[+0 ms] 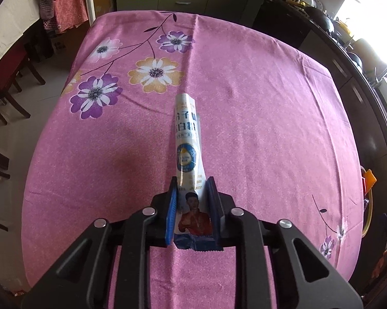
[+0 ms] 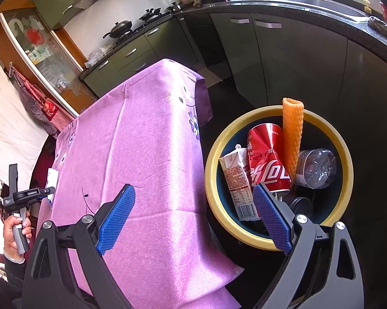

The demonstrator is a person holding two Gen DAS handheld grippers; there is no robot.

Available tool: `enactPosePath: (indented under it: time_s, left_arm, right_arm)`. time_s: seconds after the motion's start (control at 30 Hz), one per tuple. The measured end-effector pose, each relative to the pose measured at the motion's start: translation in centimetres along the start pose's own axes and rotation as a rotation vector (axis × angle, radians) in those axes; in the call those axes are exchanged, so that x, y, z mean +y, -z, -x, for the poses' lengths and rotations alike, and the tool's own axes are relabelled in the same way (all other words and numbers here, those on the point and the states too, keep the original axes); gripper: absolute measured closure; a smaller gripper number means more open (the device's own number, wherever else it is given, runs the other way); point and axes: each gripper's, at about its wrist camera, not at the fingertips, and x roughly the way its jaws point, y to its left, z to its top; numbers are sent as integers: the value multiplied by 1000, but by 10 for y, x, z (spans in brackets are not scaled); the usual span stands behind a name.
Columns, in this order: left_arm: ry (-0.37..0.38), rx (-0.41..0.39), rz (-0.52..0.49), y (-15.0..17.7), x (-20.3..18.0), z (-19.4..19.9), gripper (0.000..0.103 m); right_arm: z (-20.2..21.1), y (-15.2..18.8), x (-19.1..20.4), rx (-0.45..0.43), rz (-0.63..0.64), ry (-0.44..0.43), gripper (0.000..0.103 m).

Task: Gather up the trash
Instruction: 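Carry the toothpaste tube over the trash bin and open the left tool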

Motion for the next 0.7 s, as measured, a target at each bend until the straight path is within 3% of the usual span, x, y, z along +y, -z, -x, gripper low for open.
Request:
enactPosePath:
  time_s: [0.33, 0.7]
  left_arm:
    - [78, -82, -217, 15, -67, 45, 82]
    - [279, -116, -575, 34, -205, 69, 82]
  right_arm:
    - [15, 10, -20, -29, -66, 22, 11]
    - [67, 38, -70, -138, -200, 138, 11]
